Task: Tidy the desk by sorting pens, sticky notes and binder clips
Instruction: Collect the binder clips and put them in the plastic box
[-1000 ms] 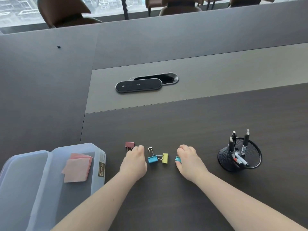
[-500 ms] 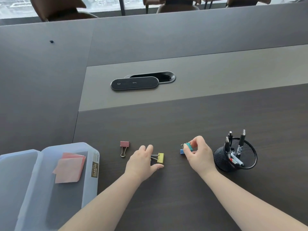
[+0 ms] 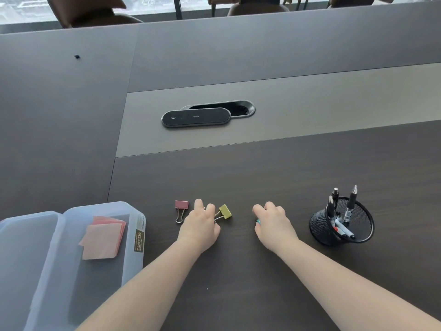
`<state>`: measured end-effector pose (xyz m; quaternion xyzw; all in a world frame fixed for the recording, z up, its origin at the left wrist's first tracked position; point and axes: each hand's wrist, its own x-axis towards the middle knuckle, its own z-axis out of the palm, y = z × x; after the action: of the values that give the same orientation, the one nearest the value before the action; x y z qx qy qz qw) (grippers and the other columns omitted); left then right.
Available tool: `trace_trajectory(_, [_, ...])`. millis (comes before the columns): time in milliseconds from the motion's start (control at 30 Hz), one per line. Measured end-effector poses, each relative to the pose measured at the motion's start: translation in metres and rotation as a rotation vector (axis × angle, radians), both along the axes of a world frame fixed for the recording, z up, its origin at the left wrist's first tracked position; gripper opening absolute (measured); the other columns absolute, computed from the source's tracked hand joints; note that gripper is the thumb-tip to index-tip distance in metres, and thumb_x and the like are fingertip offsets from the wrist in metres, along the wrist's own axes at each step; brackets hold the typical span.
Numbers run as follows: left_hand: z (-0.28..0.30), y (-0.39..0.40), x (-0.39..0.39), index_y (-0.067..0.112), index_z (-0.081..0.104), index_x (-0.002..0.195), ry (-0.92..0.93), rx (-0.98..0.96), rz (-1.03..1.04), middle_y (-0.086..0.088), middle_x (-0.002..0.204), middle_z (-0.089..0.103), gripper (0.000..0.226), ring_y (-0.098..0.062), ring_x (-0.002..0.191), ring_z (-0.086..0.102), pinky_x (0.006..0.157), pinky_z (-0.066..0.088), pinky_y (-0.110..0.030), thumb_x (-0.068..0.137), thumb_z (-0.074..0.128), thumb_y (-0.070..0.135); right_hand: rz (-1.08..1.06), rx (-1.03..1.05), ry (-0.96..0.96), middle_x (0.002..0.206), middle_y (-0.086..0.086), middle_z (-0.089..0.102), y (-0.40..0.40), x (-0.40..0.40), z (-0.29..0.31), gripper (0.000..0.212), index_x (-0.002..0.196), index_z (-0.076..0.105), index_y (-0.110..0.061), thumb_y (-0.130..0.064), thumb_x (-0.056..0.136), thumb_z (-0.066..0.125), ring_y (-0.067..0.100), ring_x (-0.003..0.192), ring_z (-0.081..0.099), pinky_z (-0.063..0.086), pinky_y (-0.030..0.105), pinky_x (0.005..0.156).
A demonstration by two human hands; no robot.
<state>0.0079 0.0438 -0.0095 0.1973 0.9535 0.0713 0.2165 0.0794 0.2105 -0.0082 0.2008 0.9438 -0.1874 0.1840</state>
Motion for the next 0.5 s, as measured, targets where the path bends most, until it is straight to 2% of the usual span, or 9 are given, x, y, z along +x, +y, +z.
trace_trajectory(100, [0.007, -0.005, -0.005, 0.013, 0.043, 0.09, 0.001, 0.049, 0.097, -0.006, 0.112, 0.042, 0.015, -0.026, 0.079, 0.049, 0.067, 0.038, -0.027, 0.085, 0.053, 0.023, -0.036, -0.009, -0.042, 0.094, 0.002, 0.033, -0.007, -0.007, 0.003, 0.014, 0.09, 0.035, -0.016, -0.01, 0.085, 0.046, 0.025, 0.088, 0.031, 0.039, 0.033, 0.07])
trace_trajectory(267, [0.022, -0.021, -0.021, 0.015, 0.044, 0.079, 0.097, 0.313, 0.404, 0.002, 0.099, 0.036, 0.014, -0.027, 0.073, 0.051, 0.064, 0.038, -0.028, 0.08, 0.058, 0.017, -0.029, 0.053, -0.017, 0.094, 0.002, 0.027, -0.012, -0.007, -0.002, 0.019, 0.088, 0.026, -0.015, -0.01, 0.088, 0.044, 0.025, 0.084, 0.03, 0.035, 0.034, 0.068])
trace_trajectory(367, [0.027, -0.034, -0.034, 0.015, 0.045, 0.079, 0.123, 0.326, 0.537, -0.003, 0.103, 0.04, 0.012, -0.027, 0.073, 0.048, 0.067, 0.037, -0.028, 0.083, 0.057, 0.016, -0.062, 0.028, 0.028, 0.093, 0.003, 0.027, -0.013, -0.006, -0.005, 0.018, 0.087, 0.026, -0.014, -0.003, 0.089, 0.039, 0.026, 0.08, 0.034, 0.035, 0.034, 0.064])
trace_trajectory(500, [0.021, -0.049, -0.042, 0.015, 0.044, 0.078, 0.133, 0.225, 0.496, -0.005, 0.122, 0.046, 0.023, -0.029, 0.081, 0.054, 0.068, 0.038, -0.028, 0.087, 0.059, 0.03, -0.102, -0.021, 0.071, 0.092, 0.004, 0.032, -0.015, -0.004, -0.008, 0.011, 0.089, 0.034, -0.01, 0.0, 0.09, 0.034, 0.029, 0.073, 0.037, 0.033, 0.033, 0.06])
